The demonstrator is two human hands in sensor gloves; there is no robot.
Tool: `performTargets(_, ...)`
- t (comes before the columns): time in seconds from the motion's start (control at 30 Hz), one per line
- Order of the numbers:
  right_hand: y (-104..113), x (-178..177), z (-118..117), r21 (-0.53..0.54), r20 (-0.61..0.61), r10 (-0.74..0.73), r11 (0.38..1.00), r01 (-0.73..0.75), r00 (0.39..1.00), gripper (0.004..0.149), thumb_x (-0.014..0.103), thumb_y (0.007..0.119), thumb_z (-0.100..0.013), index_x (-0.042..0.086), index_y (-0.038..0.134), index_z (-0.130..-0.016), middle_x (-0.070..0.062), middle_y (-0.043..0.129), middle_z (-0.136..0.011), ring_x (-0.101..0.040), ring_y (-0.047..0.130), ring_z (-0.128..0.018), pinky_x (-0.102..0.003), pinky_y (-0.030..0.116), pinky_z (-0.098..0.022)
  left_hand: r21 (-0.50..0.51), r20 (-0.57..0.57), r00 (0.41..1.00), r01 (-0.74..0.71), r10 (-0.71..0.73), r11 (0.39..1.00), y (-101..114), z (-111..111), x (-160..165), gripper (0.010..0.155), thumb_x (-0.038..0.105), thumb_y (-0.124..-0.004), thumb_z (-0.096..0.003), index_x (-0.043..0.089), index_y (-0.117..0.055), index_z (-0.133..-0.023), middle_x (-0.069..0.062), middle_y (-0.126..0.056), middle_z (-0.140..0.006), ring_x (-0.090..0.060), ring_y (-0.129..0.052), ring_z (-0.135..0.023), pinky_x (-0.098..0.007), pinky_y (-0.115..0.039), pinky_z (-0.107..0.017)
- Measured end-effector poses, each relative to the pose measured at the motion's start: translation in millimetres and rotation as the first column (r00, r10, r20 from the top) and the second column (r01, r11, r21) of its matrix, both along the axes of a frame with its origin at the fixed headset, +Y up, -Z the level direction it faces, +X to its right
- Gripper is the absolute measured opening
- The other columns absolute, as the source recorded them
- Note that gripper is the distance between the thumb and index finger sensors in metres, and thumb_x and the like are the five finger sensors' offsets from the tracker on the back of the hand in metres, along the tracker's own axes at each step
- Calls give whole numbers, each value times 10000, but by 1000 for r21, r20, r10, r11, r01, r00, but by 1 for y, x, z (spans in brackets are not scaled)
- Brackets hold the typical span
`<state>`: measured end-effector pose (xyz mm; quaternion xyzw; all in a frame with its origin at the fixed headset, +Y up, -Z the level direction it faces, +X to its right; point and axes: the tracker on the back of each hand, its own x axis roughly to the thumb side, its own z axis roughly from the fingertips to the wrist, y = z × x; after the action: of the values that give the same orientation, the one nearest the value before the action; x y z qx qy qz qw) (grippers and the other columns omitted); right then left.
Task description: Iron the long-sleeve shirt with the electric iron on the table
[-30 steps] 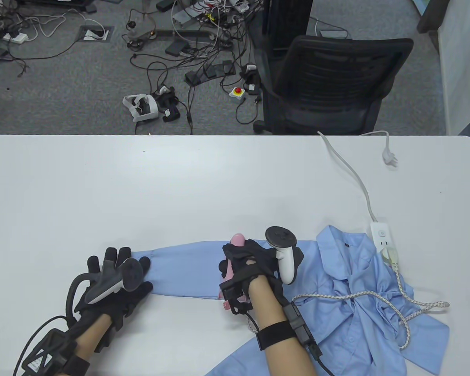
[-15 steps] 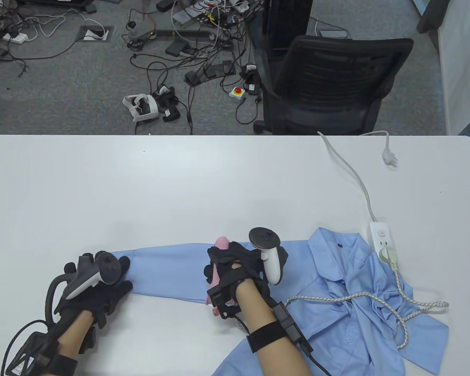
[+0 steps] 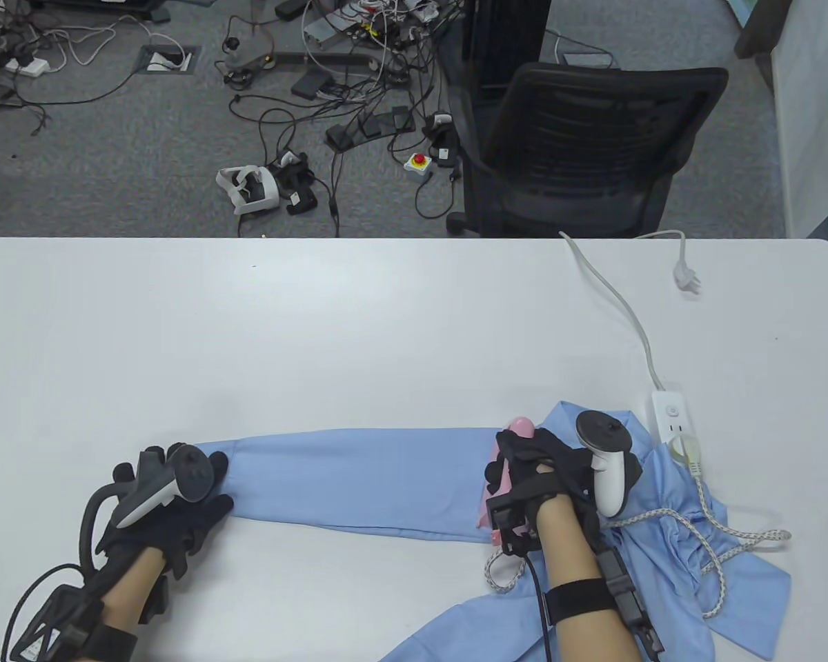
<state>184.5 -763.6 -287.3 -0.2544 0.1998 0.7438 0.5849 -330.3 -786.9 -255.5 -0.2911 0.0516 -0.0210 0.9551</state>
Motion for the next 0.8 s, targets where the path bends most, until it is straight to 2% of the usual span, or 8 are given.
performTargets(0.2, 0, -4, 0, -5, 0, -13, 1000, 13, 1000, 668, 412, 722, -428, -54, 467, -833, -127, 685, -680, -140, 976, -460, -353, 901, -389, -12, -11, 1000, -3, 3, 1000, 0, -1, -2, 639, 682, -523, -519, 529, -194, -1045, -24, -50, -1209, -314, 16, -1066, -632, -3, -679)
performTargets(0.37, -4, -29, 0, 6, -79, -68, 998, 69, 995, 665, 419, 713, -436, -45, 448, -832, -120, 675, -683, -132, 969, -472, -346, 895, -400, -16, -57, 998, -18, 17, 1000, 0, -2, -14, 637, 667, -534, -524, 519, -203, -1048, -24, -27, -1201, -310, 31, -1058, -631, -6, -680)
performTargets(0.47, -2, -36, 0, 1, -75, -17, 1000, 17, 997, 665, 416, 713, -428, -50, 459, -828, -119, 682, -678, -129, 976, -460, -346, 904, -390, -26, -78, 997, -33, 31, 999, -1, 0, -22, 637, 667, -538, -526, 527, -197, -1046, -23, -23, -1201, -309, 35, -1057, -630, -2, -679)
performTargets(0.6, -1, -13, -3, -12, -65, -38, 999, 37, 997, 660, 404, 720, -429, -56, 471, -831, -130, 686, -681, -147, 981, -460, -358, 905, -389, -25, -82, 996, -22, 19, 999, 0, 1, -20, 638, 668, -532, -525, 523, -193, -1045, -24, -23, -1201, -308, 38, -1056, -630, -1, -679)
performTargets(0.63, 0, 0, -3, -4, -4, -38, 999, 38, 999, 659, 399, 724, -429, -61, 474, -829, -135, 688, -678, -154, 983, -455, -364, 904, -384, -21, -79, 997, -9, 7, 1000, 0, 1, -20, 638, 669, -528, -526, 520, -193, -1047, -25, -23, -1201, -307, 39, -1056, -629, -2, -679)
performTargets(0.73, 2, 36, -2, -13, 65, -19, 1000, 20, 998, 658, 396, 732, -427, -66, 488, -827, -141, 697, -673, -158, 991, -443, -365, 910, -371, -16, -69, 997, 19, -20, 1000, 1, 1, -18, 638, 672, -527, -523, 517, -202, -1050, -23, -25, -1202, -305, 42, -1056, -630, 0, -679)
performTargets(0.8, 7, 52, -2, -18, 72, 64, 998, -63, 995, 657, 400, 735, -426, -62, 499, -828, -137, 705, -668, -151, 995, -432, -359, 916, -363, -17, -69, 997, 18, -20, 1000, 1, 1, -18, 638, 672, -527, -521, 518, -201, -1048, -22, -25, -1202, -304, 44, -1055, -630, 1, -678)
